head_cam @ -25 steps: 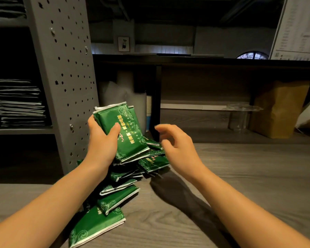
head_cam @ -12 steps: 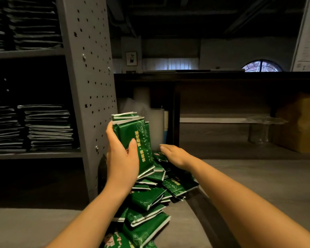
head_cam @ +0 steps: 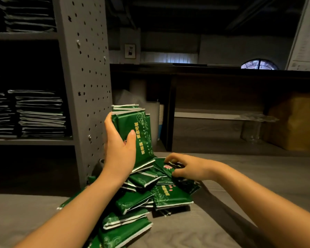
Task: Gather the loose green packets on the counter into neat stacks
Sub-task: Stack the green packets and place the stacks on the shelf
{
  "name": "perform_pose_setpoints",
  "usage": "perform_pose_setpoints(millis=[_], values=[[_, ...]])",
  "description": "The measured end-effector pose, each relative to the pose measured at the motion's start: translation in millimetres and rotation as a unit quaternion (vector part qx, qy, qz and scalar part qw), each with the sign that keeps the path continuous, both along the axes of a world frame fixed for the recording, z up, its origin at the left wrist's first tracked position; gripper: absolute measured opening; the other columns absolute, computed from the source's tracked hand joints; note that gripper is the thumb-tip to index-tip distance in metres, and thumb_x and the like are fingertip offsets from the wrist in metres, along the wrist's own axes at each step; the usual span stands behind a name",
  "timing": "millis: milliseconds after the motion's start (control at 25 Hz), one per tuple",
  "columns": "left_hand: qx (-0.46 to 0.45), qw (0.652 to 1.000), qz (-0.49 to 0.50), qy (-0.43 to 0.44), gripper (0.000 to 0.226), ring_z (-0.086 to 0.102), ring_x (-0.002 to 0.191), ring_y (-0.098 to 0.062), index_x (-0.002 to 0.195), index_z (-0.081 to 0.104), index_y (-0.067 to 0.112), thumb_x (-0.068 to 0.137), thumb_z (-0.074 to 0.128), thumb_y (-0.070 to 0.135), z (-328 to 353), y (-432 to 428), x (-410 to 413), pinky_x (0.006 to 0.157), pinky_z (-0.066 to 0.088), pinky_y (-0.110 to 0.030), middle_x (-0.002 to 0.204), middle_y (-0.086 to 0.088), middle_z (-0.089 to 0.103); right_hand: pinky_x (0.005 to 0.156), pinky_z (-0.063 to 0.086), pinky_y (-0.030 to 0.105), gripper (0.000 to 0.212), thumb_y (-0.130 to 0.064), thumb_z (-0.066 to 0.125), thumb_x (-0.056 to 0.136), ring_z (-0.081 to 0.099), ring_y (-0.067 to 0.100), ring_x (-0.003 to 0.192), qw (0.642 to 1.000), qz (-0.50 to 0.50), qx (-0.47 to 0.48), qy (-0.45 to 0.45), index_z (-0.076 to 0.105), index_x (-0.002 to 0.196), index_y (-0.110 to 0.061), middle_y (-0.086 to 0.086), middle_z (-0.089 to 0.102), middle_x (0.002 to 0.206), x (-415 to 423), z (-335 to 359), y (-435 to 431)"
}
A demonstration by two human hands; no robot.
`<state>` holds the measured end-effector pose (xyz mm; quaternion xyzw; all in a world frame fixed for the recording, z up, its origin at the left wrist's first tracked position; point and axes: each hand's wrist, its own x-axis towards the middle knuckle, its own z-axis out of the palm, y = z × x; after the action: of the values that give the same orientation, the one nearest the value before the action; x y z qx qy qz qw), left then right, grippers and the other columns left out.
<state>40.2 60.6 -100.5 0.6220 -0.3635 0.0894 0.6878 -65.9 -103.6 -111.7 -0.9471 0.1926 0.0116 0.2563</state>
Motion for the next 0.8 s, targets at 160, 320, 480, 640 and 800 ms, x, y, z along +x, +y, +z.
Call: perform_pose_setpoints(millis=[160,320,480,640,800], values=[[0.016,0.998,-0.050,0.041,0.051,0.052,0.074,0.018,0.140,0.026,0.019,0.096,0.047,0.005,-1,-2,-11,0.058,0.039,0.002,0.099,0.019,0.049,0.114,0.025,0.034,0.099,-0.022,0.065,0.085,0.019,0.021,0.143,0.999,-0.046,-0.003,0.022,-0.009,0.150,-0.032,0.003,0.010,0.159,-37,7,0],[0.035,0.994,-0.077,0.069,0.054,0.053,0.087,0.008,0.142,0.027,0.022,0.095,0.051,0.012,-2,-4,-14,0.067,0.043,-0.009,0.102,0.020,0.051,0.103,0.043,0.035,0.102,-0.011,0.071,0.078,0.049,0.018,0.121,0.991,-0.096,0.055,-0.079,0.003,0.150,-0.030,0.001,0.040,0.141,-48,4,-4],[0.045,0.989,-0.084,0.114,0.054,0.056,0.098,-0.008,0.142,0.027,0.026,0.095,0.052,0.018,-2,-3,-11,0.085,0.045,-0.030,0.108,0.015,0.053,0.097,0.048,0.038,0.069,-0.004,0.066,0.081,0.054,0.014,0.110,0.967,-0.143,0.044,-0.208,0.035,0.140,-0.022,0.001,0.053,0.128,-50,4,-8],[0.043,0.984,-0.094,0.146,0.052,0.057,0.104,-0.016,0.142,0.027,0.027,0.096,0.050,0.019,-1,-3,-13,0.093,0.047,-0.040,0.111,0.010,0.055,0.080,0.054,0.024,0.049,0.005,0.052,0.090,0.062,0.006,0.097,0.911,-0.137,0.143,-0.362,0.046,0.128,-0.025,0.000,0.062,0.117,-55,15,0],[0.047,0.983,-0.109,0.142,0.046,0.058,0.103,-0.016,0.139,0.030,0.028,0.097,0.047,0.019,-2,-3,-18,0.094,0.048,-0.041,0.109,0.009,0.057,0.066,0.047,0.003,0.055,0.007,0.050,0.090,0.059,-0.020,0.077,0.866,-0.078,0.192,-0.456,0.040,0.129,-0.031,-0.025,0.058,0.099,-53,25,25]])
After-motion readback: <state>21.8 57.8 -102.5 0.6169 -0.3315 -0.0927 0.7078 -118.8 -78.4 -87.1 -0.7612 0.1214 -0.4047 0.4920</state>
